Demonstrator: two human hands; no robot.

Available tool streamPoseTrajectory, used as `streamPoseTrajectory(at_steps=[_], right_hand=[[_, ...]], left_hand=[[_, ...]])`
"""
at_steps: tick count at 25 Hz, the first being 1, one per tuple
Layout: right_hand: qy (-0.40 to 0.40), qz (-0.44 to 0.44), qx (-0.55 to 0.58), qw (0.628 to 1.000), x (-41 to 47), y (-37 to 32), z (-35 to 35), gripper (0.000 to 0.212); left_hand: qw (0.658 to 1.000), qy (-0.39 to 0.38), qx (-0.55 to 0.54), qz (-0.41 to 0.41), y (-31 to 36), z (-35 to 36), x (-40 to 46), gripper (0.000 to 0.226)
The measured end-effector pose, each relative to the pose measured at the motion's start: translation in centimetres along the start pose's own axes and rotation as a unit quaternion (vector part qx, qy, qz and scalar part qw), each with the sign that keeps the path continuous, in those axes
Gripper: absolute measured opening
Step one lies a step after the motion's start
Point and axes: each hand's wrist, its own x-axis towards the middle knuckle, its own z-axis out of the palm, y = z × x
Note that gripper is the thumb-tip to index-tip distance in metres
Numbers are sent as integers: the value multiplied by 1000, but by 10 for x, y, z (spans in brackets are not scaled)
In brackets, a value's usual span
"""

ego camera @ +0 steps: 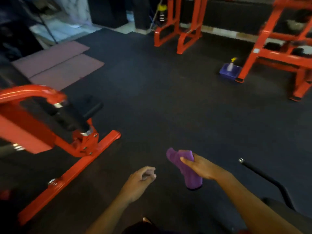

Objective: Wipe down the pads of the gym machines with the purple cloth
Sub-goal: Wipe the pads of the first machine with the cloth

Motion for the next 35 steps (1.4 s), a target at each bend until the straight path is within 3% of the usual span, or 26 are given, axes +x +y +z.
streamPoseTrajectory(at_steps=[5, 7, 9, 12, 15, 17, 21, 24, 26, 30, 35], right_hand=[[-25, -79, -45, 996, 56, -97, 38, 52], [-3, -124, -37, 992, 78, -120, 47, 38], [1, -159, -38, 987, 105, -140, 54, 26], [-51, -164, -56, 984, 136, -160, 49, 32], [-75, -192, -80, 975, 171, -175, 28, 27], [-86, -208, -83, 971, 201, -183, 7, 22], [-102, -209, -82, 969, 272, -190, -39, 21], [-112, -193, -59, 973, 329, -208, -61, 29], [-124, -198, -60, 970, 363, -229, -64, 41], [-168, -227, -59, 958, 422, -289, -50, 36], [-198, -236, -40, 951, 472, -371, -12, 36]], left_hand=[[997, 77, -26, 15, -25, -72, 3, 31], [994, 100, -20, 27, -27, -90, 8, 36], [991, 130, -18, 38, -33, -106, 18, 47], [984, 168, 25, 61, -37, -121, 44, 75], [974, 192, 82, 83, -26, -133, 88, 85], [973, 197, 92, 75, -16, -143, 125, 75], [976, 188, 103, 30, 4, -157, 196, 26], [966, 237, 101, 1, 23, -168, 236, 23], [947, 304, 97, -20, 30, -179, 252, 30], [884, 448, 78, -106, 16, -207, 258, 58], [783, 600, 60, -152, -24, -268, 258, 56]])
